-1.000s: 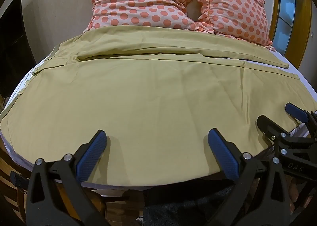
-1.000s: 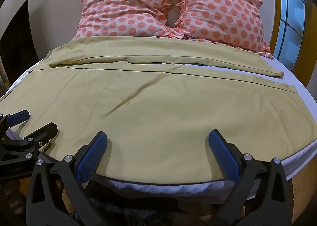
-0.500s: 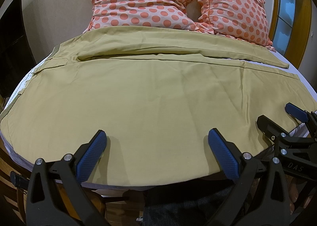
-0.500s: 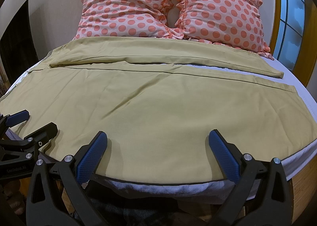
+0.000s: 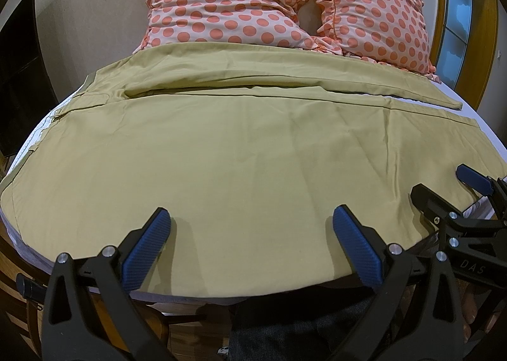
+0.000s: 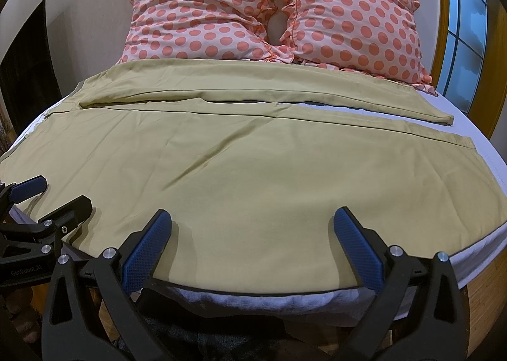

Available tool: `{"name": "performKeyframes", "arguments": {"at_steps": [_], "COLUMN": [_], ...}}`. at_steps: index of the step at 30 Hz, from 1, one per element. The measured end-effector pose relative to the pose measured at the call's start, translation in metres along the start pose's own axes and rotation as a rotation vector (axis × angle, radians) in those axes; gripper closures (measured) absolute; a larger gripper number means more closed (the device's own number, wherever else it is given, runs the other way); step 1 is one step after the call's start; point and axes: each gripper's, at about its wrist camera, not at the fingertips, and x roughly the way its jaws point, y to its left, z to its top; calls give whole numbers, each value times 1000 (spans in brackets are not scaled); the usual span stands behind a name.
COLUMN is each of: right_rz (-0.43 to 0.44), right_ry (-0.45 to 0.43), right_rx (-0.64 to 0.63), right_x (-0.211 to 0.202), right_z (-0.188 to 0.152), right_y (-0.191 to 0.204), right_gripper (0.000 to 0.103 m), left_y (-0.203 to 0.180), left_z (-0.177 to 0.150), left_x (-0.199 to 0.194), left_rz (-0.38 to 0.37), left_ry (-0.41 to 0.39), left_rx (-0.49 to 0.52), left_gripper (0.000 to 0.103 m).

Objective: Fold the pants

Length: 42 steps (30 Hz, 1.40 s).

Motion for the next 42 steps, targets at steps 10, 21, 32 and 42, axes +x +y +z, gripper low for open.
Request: {"name": "performKeyframes", "arguments": {"at_steps": [10, 21, 32, 42], "right_rz": [-1, -1, -1, 1], "right_ry": [-7, -8, -9, -18], "right_rx": [0, 0, 0, -1], "right_x": [-2, -2, -2, -3], "right_z": [-1, -1, -1, -3], "right_y": [0, 0, 0, 1], "right_gripper": [1, 1, 1, 1], "left_y": [0, 0, 0, 0], "left_z": [0, 0, 0, 0], "left_x": [0, 0, 0, 0], "left_rz": [0, 0, 0, 0], "left_ry": [-1, -2, -4, -5], "left_rx": [0, 0, 0, 0], "left_gripper": [2, 2, 2, 2]}}
